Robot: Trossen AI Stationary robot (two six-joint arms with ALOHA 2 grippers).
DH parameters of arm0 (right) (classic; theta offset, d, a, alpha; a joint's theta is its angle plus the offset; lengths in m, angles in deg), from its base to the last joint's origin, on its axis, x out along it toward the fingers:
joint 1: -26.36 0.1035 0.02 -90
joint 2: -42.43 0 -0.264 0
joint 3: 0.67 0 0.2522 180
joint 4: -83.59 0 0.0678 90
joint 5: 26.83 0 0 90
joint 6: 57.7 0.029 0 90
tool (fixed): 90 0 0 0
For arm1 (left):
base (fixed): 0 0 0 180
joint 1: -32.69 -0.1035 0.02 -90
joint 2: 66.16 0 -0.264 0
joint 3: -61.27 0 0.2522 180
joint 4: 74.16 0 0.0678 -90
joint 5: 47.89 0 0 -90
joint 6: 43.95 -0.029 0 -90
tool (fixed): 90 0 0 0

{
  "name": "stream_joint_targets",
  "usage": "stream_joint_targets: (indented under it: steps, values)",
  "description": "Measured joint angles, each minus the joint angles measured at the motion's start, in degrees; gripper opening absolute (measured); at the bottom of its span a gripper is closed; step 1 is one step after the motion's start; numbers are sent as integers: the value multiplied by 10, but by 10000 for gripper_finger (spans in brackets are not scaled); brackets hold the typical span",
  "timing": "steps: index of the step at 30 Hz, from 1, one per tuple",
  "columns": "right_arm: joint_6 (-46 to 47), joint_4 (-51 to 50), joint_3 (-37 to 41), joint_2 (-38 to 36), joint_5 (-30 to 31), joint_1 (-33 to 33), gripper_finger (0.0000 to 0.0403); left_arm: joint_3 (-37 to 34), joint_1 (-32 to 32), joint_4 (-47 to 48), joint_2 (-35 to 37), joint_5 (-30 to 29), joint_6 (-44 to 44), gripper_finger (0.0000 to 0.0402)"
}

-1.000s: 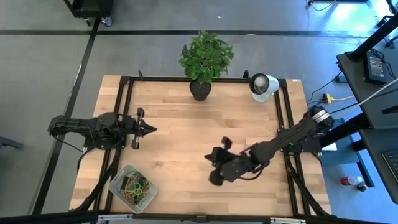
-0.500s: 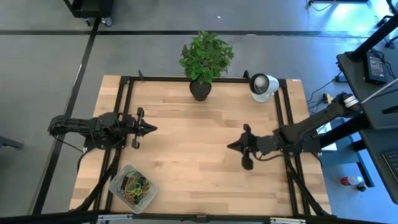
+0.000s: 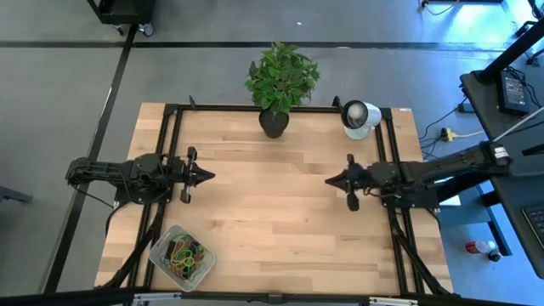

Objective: Pick and place rubber bands into bin
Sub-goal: Return to Home Position

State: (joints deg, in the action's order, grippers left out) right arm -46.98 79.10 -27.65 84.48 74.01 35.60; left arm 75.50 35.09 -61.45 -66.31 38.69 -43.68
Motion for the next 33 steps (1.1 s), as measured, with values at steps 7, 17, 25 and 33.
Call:
stream_joint_targets:
  steps: [7, 17, 25, 33]
  values:
    - [40, 0, 76, -156, 14, -9, 0, 0, 0, 0, 0, 0, 0, 6]
    - [-2, -13, 129, -368, 25, -9, 0, 0, 0, 0, 0, 0, 0, 5]
    - [-46, -5, 124, -420, -7, -9, 0, 0, 0, 0, 0, 0, 0, 8]
    - [-37, -76, 124, -408, -10, -9, 2, 0, 0, 0, -1, 0, 0, 6]
